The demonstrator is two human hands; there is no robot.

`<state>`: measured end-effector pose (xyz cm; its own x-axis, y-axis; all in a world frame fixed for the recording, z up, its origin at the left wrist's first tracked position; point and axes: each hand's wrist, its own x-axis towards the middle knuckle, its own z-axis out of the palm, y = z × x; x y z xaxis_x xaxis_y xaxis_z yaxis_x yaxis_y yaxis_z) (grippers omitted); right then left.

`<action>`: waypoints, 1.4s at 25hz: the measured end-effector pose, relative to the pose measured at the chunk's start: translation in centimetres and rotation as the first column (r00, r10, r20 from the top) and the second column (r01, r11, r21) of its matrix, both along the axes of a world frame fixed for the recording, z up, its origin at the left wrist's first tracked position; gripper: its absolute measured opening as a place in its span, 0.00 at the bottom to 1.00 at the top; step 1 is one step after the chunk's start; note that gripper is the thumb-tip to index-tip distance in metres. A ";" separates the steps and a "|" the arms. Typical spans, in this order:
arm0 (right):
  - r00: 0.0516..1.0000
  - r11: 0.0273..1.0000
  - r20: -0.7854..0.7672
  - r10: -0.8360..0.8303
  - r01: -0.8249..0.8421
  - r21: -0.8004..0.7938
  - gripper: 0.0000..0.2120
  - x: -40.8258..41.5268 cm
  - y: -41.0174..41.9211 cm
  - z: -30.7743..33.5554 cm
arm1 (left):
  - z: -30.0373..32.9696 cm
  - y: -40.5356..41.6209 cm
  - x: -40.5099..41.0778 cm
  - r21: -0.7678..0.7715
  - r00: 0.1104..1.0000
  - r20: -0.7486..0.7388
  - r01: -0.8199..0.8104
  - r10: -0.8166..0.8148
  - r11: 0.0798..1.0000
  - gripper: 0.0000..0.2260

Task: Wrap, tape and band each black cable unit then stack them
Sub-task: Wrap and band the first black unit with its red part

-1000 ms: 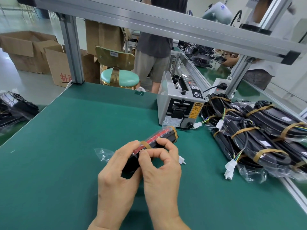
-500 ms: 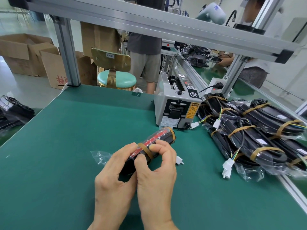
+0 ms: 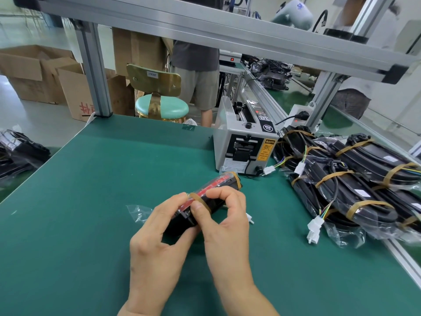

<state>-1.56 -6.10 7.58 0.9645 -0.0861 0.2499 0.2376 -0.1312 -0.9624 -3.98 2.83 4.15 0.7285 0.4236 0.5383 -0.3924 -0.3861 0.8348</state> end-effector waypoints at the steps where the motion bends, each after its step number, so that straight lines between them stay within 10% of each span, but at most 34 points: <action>1: 1.000 1.000 -0.005 0.011 -0.011 -0.015 0.12 0.3 -0.2 0.1 | 0.0 0.1 0.0 -0.005 1.000 -0.011 -0.003 0.003 1.000 0.26; 9: 0.981 0.918 0.005 0.192 -0.178 -0.353 0.15 1.6 -1.8 1.2 | 0.0 0.7 0.1 -0.013 0.999 -0.053 -0.003 0.002 1.000 0.24; 22: 0.881 0.835 -0.275 0.384 -0.459 -0.304 0.17 8.1 -7.8 1.8 | 1.2 5.6 0.0 -0.118 0.963 -0.142 0.212 -0.227 0.970 0.24; 25: 0.841 0.837 -0.292 0.454 -0.516 -0.183 0.12 9.3 -7.6 1.2 | 3.3 5.0 0.1 0.223 0.978 -0.209 0.054 -0.007 0.973 0.22; 30: 0.791 0.817 -0.300 0.533 -0.574 -0.060 0.07 10.4 -8.2 0.3 | 6.3 1.4 2.3 0.739 0.979 -0.203 0.144 0.014 0.658 0.21; 35: 0.967 0.989 -0.251 0.045 -0.078 -0.123 0.08 14.0 -9.3 0.3 | 7.5 0.5 3.2 0.662 0.941 -0.315 0.125 0.123 0.739 0.07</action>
<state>12.48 -15.44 7.85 0.9999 -0.0071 0.0086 0.0066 -0.2524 -0.9676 -0.82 3.32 11.67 0.9077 0.0462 0.4171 -0.1551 -0.8866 0.4357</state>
